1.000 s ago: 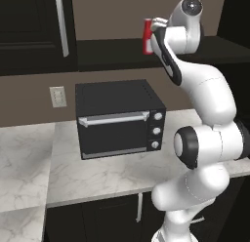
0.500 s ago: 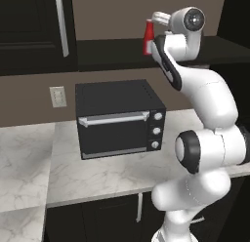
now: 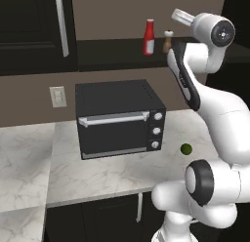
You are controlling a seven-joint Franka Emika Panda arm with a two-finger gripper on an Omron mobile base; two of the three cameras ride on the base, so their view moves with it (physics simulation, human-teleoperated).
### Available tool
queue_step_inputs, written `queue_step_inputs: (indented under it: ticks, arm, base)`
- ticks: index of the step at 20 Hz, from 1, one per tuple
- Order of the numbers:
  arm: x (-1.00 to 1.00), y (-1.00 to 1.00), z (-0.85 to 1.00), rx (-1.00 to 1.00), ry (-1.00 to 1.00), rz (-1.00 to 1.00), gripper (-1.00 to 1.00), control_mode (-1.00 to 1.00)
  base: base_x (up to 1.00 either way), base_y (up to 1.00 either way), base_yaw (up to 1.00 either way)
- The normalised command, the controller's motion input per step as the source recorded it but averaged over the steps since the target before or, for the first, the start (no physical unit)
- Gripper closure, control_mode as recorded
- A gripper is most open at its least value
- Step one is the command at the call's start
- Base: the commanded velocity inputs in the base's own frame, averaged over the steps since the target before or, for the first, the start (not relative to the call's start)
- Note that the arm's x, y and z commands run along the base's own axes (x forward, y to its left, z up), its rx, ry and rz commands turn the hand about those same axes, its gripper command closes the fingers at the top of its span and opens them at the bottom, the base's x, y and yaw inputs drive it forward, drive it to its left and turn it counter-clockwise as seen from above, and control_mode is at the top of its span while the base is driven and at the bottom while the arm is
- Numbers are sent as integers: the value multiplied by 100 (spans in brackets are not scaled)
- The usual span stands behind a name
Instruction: There are various items on the counter. Only move the condiments/shakers into the cabinet.
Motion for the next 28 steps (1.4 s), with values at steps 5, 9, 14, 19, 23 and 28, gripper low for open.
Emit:
queue_step_inputs:
  ticks: [5, 9, 14, 19, 23, 28]
  arm:
    - [-100, -48, 7, 10, 14, -7, -100, -100]
    - [-100, -57, -20, 6, 41, -11, -100, -100]
    - [-93, -51, -74, 0, 47, -7, -100, -100]
    - [-57, -16, -100, -16, 41, 0, -100, -100]
    - [-43, -5, -100, -21, 35, 0, -100, -100]
    - [-10, 0, -100, -14, 21, 0, -100, -100]
  base:
    - [0, 0, 0]
    - [0, 0, 0]
    - [0, 0, 0]
    - [0, 0, 0]
    - [0, 0, 0]
    - [0, 0, 0]
